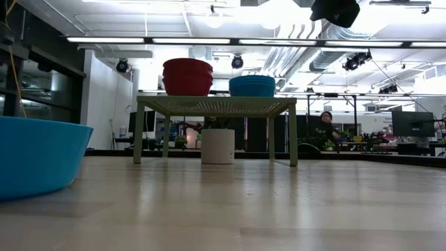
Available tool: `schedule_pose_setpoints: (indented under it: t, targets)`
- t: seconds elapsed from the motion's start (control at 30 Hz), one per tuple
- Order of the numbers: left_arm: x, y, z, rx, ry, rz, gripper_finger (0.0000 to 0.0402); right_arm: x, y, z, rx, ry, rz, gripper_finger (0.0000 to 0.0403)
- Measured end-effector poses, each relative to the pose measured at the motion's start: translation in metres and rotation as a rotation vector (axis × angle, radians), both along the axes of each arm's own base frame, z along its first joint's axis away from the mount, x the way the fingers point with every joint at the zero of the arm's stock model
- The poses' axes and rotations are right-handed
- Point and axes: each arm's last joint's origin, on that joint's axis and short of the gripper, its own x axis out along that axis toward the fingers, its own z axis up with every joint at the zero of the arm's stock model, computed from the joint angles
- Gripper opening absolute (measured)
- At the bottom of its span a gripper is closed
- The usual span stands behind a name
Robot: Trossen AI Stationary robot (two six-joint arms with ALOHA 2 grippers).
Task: Pick & Place Mini bowls
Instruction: Stack the red patterned bowl on the red patterned bowl on the shelf
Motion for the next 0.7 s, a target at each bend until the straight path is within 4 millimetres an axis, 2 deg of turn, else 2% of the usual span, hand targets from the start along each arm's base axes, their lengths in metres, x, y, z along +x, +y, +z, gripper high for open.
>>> schedule_pose_setpoints:
  t: [0.17,0.37,0.53,0.7]
  targets:
    - [-0.002,0.003,0.005,-0.024,-0.008,0.052,0.0005,0.000,0.000,0.000,-0.004,0.000,0.005,0.0067]
    - [-0.012,0.018,0.024,0.007,-0.097,0.177,0.0004,0.000,0.000,0.000,-0.001,0.001,0.011,0.0067]
    - [-0.018,0.030,0.059,0.009,-0.209,0.272,0.0004,-0.001,0.000,-0.001,0.028,0.019,-0.012,0.0067]
    - [-0.019,0.042,0.099,0.062,-0.423,0.406,0.0004,-0.005,-0.001,-0.005,0.050,0.070,-0.051,0.0067]
